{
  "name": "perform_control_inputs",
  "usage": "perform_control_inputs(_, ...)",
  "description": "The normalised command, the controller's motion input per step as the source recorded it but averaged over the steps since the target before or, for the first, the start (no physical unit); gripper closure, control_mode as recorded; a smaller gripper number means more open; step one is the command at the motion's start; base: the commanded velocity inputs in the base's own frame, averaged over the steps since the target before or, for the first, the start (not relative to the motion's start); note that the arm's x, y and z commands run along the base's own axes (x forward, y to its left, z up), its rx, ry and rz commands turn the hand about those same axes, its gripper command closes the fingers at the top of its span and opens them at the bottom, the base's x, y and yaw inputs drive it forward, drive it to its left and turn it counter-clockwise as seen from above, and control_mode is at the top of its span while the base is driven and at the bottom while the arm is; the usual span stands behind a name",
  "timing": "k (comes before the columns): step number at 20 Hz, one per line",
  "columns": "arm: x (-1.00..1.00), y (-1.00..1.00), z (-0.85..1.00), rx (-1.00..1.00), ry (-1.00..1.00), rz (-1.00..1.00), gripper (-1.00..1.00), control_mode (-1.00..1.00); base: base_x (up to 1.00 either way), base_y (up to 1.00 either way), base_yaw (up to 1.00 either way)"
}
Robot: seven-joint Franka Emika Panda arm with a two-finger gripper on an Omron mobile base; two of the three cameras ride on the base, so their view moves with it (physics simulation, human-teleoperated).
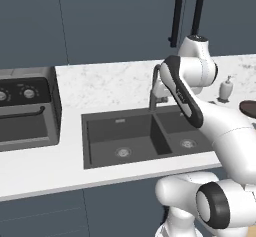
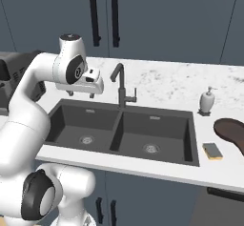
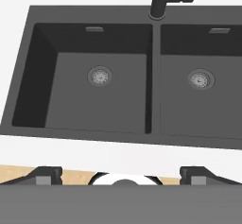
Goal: Pick the pan and sponge and place them into the sink. Then turn on the water.
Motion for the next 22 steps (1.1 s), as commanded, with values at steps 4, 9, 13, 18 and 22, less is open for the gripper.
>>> perform_control_inputs(4,0.00,0.00,0.00,0.00,0.00,0.00,-1.00,1.00,0.00,-0.39,0.00)
perform_control_inputs(9,0.00,0.00,0.00,0.00,0.00,0.00,-1.00,1.00,0.00,-0.50,0.00)
perform_control_inputs(13,0.00,0.00,0.00,0.00,0.00,0.00,-1.00,1.00,0.00,-0.44,0.00)
perform_control_inputs(18,0.00,0.00,0.00,0.00,0.00,0.00,-1.00,1.00,0.00,-0.36,0.00)
perform_control_inputs(22,0.00,0.00,0.00,0.00,0.00,0.00,-1.00,1.00,0.00,-0.27,0.00)
